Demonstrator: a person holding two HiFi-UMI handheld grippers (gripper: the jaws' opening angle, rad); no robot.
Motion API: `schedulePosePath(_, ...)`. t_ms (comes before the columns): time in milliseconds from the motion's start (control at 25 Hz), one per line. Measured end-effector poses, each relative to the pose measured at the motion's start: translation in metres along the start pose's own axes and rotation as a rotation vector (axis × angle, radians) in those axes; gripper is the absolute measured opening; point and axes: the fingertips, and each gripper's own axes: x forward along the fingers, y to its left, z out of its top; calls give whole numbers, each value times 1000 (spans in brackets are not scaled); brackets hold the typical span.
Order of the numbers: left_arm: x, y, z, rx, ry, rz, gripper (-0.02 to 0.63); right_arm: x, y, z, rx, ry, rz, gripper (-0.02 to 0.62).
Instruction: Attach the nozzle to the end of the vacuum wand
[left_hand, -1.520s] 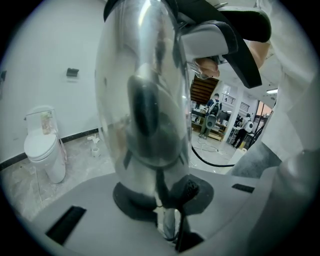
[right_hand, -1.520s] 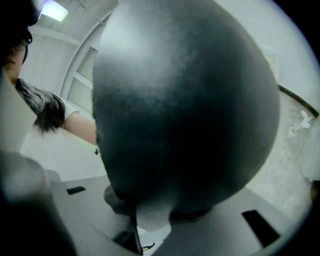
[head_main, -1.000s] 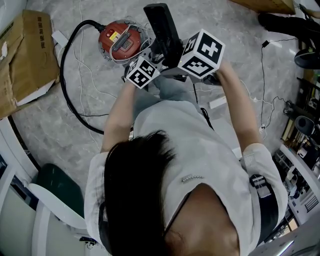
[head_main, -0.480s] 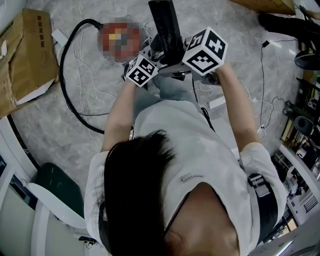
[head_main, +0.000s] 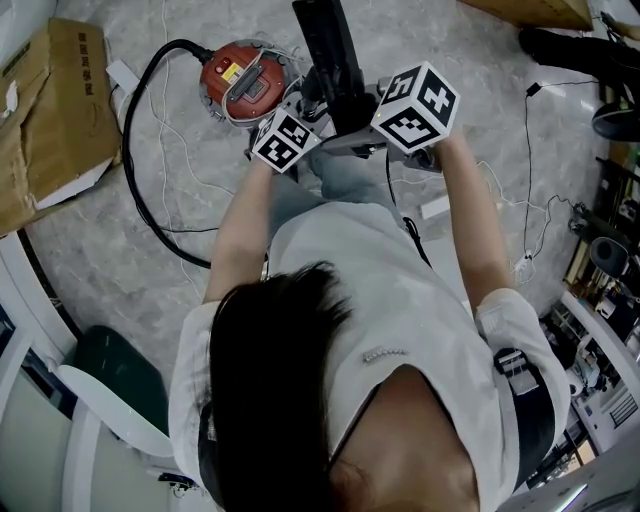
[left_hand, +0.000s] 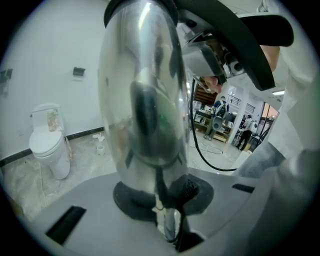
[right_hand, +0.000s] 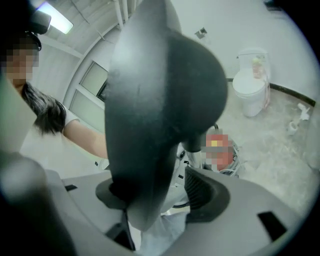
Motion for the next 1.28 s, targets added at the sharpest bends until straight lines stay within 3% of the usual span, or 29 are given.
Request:
schedulePosePath(240, -2, 10, -2, -20, -1, 29, 58, -15, -9, 14, -99, -186, -98, 334)
schedulePosePath(440, -4, 19, -5, -59, 4, 52, 58, -24, -15, 22, -128, -340, -150, 341)
schedulePosePath(600, -9, 29, -9, -93, -1, 76, 58, -38, -13, 29, -106, -486, -151, 347)
schedulePosePath(840, -18, 44, -15, -145, 6, 111, 58, -83, -19, 43, 26, -840, -161, 347)
schedulePosePath(1120, -19, 61, -20, -182, 11, 141, 58, -105, -38, 40, 53, -980, -338, 345)
schedulePosePath(1280, -17, 73, -25, -201, 19, 156, 58, -105, -51, 36, 91, -1007, -447, 345)
